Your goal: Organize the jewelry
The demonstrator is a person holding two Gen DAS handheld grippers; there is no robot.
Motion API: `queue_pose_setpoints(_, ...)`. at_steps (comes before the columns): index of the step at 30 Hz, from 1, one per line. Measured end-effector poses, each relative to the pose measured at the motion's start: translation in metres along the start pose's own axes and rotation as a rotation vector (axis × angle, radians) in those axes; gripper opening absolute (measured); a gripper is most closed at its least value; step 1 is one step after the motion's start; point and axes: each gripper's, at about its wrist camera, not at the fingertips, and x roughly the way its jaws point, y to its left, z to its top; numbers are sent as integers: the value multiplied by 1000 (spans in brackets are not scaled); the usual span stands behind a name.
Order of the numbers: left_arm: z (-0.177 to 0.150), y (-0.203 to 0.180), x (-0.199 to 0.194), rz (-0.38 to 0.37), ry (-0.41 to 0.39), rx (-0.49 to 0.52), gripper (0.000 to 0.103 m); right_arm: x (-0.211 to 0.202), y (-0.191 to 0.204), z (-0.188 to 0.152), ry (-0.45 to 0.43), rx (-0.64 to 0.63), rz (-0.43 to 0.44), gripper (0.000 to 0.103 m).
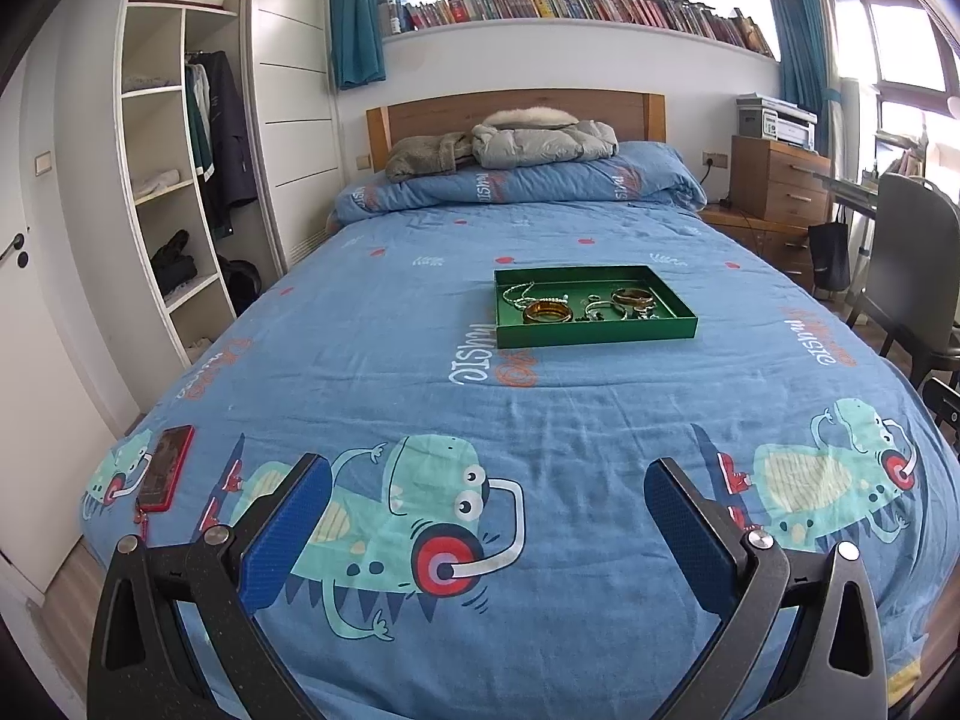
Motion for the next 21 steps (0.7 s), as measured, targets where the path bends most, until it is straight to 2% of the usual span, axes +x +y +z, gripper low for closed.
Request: queue_pose_setpoints(21,-7,0,20,5,45,-5,102,25,-1,-11,50,10,5,77)
